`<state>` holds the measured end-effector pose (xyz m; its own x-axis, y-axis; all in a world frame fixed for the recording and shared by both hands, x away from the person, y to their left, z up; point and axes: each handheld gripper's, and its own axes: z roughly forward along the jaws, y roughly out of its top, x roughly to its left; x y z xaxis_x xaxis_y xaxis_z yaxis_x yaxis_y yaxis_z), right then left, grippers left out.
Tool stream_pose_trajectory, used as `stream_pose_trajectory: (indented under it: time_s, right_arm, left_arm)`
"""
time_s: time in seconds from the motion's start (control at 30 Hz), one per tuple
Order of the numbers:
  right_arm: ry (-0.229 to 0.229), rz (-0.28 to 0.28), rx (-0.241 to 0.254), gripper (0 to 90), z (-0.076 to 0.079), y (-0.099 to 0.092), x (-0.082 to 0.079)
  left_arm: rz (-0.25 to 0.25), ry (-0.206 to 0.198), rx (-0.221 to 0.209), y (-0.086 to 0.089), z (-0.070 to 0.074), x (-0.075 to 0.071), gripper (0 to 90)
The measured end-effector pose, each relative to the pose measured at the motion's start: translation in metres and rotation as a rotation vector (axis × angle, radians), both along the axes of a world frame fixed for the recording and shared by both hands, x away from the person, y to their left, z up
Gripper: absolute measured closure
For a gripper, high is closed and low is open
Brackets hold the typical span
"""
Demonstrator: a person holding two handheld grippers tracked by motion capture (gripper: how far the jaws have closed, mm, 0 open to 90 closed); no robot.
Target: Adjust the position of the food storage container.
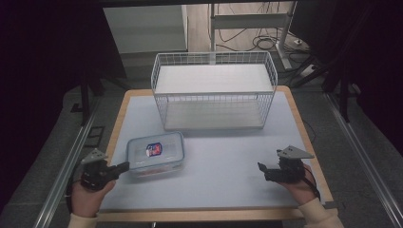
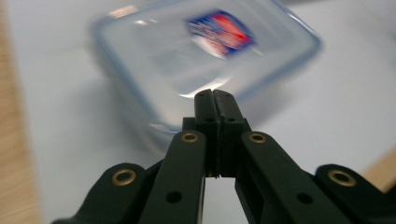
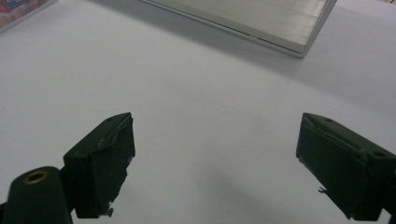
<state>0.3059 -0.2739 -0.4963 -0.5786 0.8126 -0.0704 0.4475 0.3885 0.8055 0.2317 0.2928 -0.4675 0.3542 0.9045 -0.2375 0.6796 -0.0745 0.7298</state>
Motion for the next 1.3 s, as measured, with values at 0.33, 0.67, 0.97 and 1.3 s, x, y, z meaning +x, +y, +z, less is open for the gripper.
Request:
stream_pose_trajectory:
  time_s: [0.33,0.67,0.97,1.3]
  right_arm:
    - [0.001,-0.005,-0.004,12.0,-0.001,0.0,-0.006]
    - [0.007,-0.025,-0.003,12.1,-0.003,-0.006,-0.013]
    - [0.0,-0.042,-0.004,12.0,-0.002,-0.012,-0.018]
    - [0.003,-0.048,-0.006,12.1,-0.003,-0.014,-0.016]
  left_arm:
    - [0.051,0.033,0.02,0.026,-0.018,0.031,90.0]
    - [0.04,0.101,-0.001,0.028,-0.042,0.057,90.0]
    - [0.046,0.118,0.012,0.027,-0.048,0.067,90.0]
    - [-0.01,0.122,0.038,0.006,-0.05,0.079,90.0]
